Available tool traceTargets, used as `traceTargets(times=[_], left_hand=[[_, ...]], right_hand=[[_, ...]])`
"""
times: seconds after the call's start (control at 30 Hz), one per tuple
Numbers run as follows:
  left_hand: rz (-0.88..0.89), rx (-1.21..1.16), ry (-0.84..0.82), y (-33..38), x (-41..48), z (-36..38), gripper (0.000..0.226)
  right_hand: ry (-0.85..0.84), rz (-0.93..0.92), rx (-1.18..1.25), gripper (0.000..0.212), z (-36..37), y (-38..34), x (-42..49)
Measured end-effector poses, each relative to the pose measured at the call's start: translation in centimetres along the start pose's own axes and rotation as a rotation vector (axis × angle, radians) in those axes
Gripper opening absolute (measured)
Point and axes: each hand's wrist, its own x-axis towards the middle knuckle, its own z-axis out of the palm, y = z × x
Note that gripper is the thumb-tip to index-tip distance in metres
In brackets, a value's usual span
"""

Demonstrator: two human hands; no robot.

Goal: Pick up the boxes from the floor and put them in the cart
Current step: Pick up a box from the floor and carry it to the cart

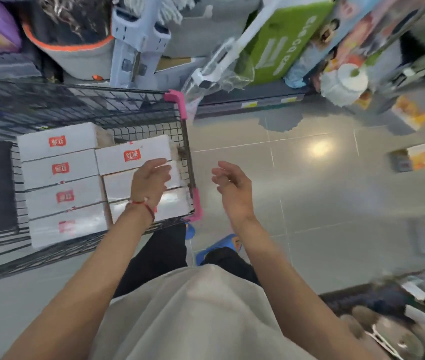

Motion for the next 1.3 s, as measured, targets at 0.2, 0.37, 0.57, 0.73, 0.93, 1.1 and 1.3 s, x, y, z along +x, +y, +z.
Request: traceTargets(times=[0.2,0.37,0.57,0.73,0.93,1.1,1.3], left_hand=[[0.09,0.119,-0.189,-0.4,-6.3,9.3,0.032],[0.165,0.298,-0.314,-2.2,-11.1,17.1,0.02],[0.238,0.459,-0.534,-3.4,-15.9,25.1,0.024],[0.282,0.566,-0.699,-3.4,-18.3,31.1,0.024],[0.276,0.643,-0.834,-3.2,-19.8,38.4,0.019],[0.274,0.685,-0.926,-2.0,-19.4,46.1,0.018],[0.261,0.69,-0.974,2.5,-17.4,56.9,0.02]], right_hand=[[0.127,0.01,0.176,0.028,-9.7,1.9,-2.9],[0.25,-0.001,0.284,0.027,-17.6,4.0,-5.5],[0.47,0.012,0.456,0.026,-25.5,5.9,-8.3],[0.634,-0.004,0.597,0.023,-30.6,7.0,-10.0],[0.788,-0.006,0.721,0.026,-36.1,7.2,-9.3],[0.887,-0.008,0.738,0.024,-41.5,5.8,-6.4],[0.961,0.015,0.802,0.021,-48.5,1.4,-0.6]])
